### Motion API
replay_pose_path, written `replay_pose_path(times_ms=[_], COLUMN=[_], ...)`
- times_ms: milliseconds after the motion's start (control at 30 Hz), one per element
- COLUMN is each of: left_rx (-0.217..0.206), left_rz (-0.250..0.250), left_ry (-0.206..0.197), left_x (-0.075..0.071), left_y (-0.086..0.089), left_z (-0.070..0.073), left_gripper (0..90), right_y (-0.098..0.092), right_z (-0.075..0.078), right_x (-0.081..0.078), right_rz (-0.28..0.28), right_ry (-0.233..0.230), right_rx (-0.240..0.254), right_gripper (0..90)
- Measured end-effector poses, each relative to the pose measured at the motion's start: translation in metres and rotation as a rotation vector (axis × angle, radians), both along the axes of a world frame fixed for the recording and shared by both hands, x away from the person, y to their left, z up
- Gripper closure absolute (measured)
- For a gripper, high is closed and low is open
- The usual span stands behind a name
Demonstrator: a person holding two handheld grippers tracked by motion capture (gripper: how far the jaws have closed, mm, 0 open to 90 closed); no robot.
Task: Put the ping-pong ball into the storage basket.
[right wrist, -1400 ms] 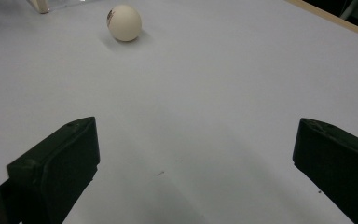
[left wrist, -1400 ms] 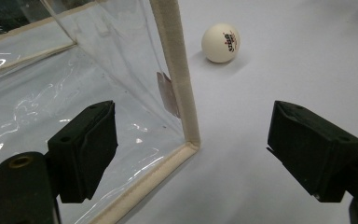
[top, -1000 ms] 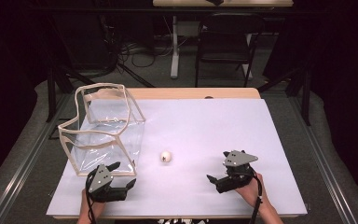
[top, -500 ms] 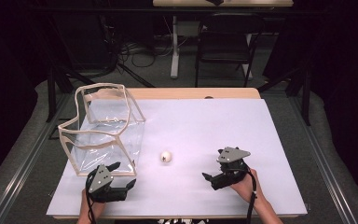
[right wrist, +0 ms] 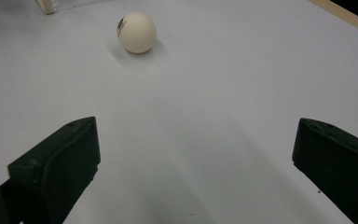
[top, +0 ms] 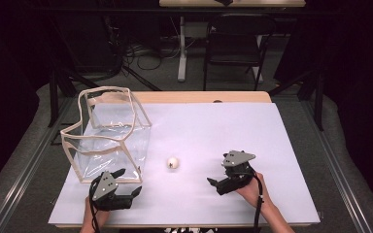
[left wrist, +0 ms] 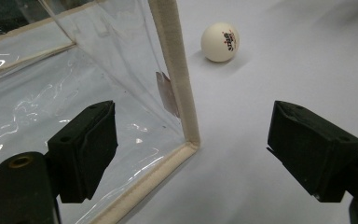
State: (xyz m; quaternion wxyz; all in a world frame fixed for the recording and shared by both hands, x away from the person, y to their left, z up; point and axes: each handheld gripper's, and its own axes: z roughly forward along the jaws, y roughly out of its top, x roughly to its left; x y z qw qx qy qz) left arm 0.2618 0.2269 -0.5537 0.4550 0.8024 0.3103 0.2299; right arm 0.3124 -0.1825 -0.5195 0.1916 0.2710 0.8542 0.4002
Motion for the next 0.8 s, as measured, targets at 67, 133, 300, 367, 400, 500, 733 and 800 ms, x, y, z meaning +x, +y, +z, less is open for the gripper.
replay_pose_path(times_ms=[67,133,300,367,400,500,733,800], left_rx=[-0.001,0.0,0.001,0.001,0.002,0.003,0.003,0.001], left_rz=[0.001,0.0,-0.001,-0.001,-0.002,-0.002,-0.002,-0.001], left_ry=[0.003,0.0,0.002,0.001,0.001,0.001,0.0,0.001], left_x=[0.0,0.0,0.0,0.0,0.0,0.0,0.0,0.0], left_y=[0.0,0.0,0.0,0.0,0.0,0.0,0.0,0.0], left_z=[0.0,0.0,0.0,0.0,0.0,0.0,0.0,0.0], left_gripper=[16.2,16.2,16.2,16.2,16.2,16.2,16.2,16.2], right_y=[0.001,0.003,0.005,0.006,0.006,0.007,0.01,0.01], right_z=[0.0,0.0,-0.001,0.0,0.0,0.0,0.001,0.001], right_x=[0.001,0.002,0.005,0.007,0.007,0.01,0.016,0.017], right_rz=[0.003,0.005,0.009,0.008,0.01,0.008,0.014,0.017], right_ry=[0.002,0.003,0.008,0.007,0.008,0.01,0.014,0.015], right_rx=[-0.002,-0.001,0.0,-0.001,0.001,-0.001,0.005,0.007], right_gripper=[0.5,0.6,0.5,0.5,0.5,0.5,0.4,0.3])
